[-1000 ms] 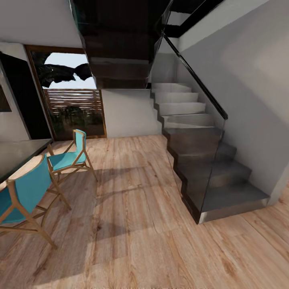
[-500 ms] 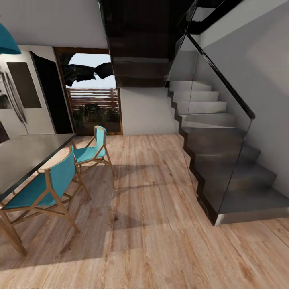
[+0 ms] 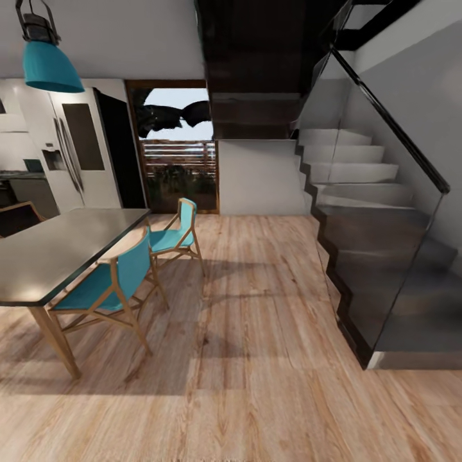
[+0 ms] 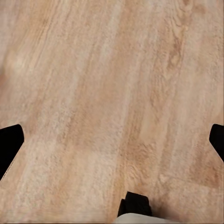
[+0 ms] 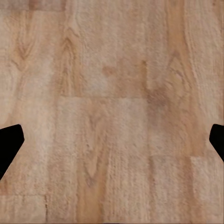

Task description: Pick up the poster from the kitchen countertop and hang it on one of the wall nails in the kitchen.

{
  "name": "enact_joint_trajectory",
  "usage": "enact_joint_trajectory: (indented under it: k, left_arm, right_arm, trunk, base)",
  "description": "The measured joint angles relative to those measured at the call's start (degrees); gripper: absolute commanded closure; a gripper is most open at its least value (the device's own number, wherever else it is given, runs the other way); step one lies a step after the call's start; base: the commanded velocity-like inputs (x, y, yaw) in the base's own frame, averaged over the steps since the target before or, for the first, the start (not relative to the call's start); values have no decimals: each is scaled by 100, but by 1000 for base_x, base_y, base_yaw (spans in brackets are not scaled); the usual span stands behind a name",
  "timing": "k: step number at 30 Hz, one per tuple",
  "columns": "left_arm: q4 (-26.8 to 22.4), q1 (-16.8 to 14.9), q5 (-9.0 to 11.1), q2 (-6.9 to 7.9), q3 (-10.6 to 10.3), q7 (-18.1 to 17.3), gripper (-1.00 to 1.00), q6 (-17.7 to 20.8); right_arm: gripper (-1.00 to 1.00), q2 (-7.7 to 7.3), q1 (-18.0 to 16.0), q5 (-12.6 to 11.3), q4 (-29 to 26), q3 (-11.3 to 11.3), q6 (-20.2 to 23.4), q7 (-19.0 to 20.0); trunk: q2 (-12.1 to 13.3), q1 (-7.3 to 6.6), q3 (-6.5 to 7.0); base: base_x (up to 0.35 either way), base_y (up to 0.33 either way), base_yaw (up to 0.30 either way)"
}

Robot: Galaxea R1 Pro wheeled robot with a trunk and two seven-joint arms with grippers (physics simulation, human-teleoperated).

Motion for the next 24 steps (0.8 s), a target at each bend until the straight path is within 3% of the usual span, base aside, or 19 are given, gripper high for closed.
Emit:
enact_joint_trajectory:
  k: [7,14,18,24]
  left_arm:
    - [0,-2,2,0,90,-5,-100,-1]
    - [0,1,2,0,96,-5,-100,-1]
    - [0,0,2,0,100,-5,-100,-1]
    - [0,-1,2,0,101,-5,-100,-1]
  right_arm:
    - [-100,0,0,6,1,4,3,1]
    - [-100,-26,0,19,206,-3,11,31]
    - [-100,-111,0,273,294,-15,7,31]
    - [-100,-99,0,348,310,-12,-2,10]
  trunk:
    - [0,0,-1]
    - [0,0,-2]
    - [0,0,-3]
    - [0,1,-23]
  base:
    - [-157,268,267]
    - [-173,271,68]
    - [-179,272,33]
    - [-184,271,215]
